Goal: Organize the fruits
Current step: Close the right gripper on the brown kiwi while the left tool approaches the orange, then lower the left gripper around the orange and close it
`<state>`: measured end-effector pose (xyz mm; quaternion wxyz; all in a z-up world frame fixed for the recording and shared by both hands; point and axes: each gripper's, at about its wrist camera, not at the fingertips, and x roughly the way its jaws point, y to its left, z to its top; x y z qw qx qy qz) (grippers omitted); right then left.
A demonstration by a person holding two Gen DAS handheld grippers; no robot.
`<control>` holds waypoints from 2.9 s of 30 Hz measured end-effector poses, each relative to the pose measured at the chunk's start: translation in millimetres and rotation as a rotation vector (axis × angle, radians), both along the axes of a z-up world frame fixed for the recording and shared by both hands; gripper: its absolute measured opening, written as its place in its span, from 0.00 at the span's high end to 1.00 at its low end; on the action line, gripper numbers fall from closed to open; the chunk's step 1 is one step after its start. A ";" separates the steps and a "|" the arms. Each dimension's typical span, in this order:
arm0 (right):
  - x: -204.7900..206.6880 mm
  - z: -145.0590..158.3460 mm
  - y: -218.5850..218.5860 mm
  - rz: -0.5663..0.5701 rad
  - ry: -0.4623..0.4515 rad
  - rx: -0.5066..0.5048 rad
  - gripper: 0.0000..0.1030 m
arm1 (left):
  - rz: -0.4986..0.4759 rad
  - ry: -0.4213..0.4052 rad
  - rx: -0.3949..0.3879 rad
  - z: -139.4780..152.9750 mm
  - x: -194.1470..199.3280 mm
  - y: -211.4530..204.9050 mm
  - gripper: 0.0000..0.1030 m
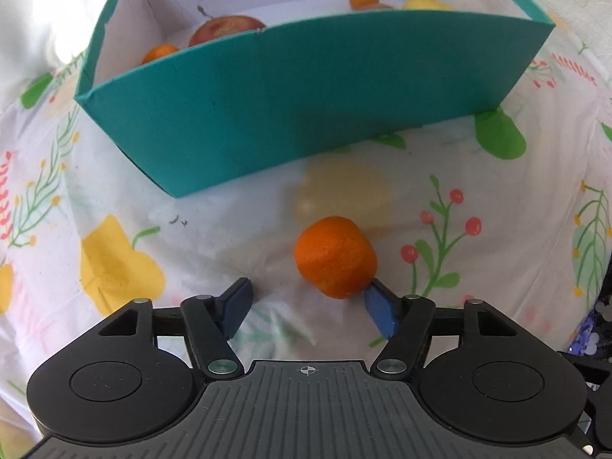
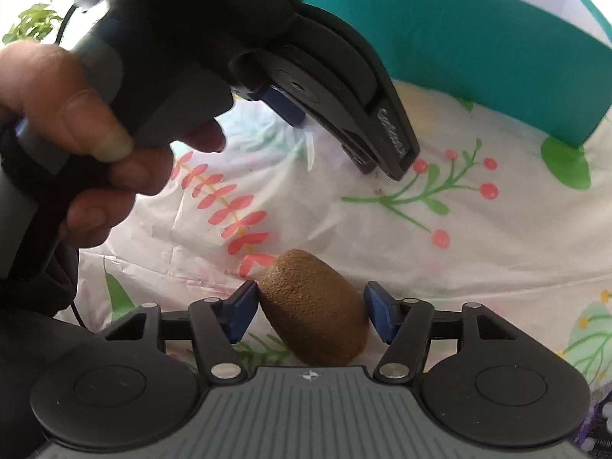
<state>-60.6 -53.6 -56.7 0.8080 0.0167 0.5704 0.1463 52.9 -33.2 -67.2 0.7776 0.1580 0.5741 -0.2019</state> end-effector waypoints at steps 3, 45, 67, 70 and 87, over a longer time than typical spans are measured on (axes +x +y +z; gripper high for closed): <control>0.0 0.6 3.1 0.017 -0.008 -0.010 0.44 | -0.001 0.001 -0.005 0.4 0.5 0.3 0.34; -1.5 6.0 -26.6 -0.104 -0.032 -0.017 0.44 | -0.043 -0.044 -0.127 16.5 5.6 -5.1 0.48; 4.1 3.2 -31.7 -0.087 -0.031 0.010 0.44 | 0.033 -0.101 -0.157 12.1 25.7 -11.4 0.39; 4.1 3.4 -32.7 -0.085 -0.033 0.012 0.44 | 0.044 -0.111 -0.156 10.4 27.6 -10.9 0.41; 1.8 3.0 -39.6 -0.092 -0.050 0.007 0.45 | 0.049 -0.113 -0.129 7.0 30.3 -4.5 0.60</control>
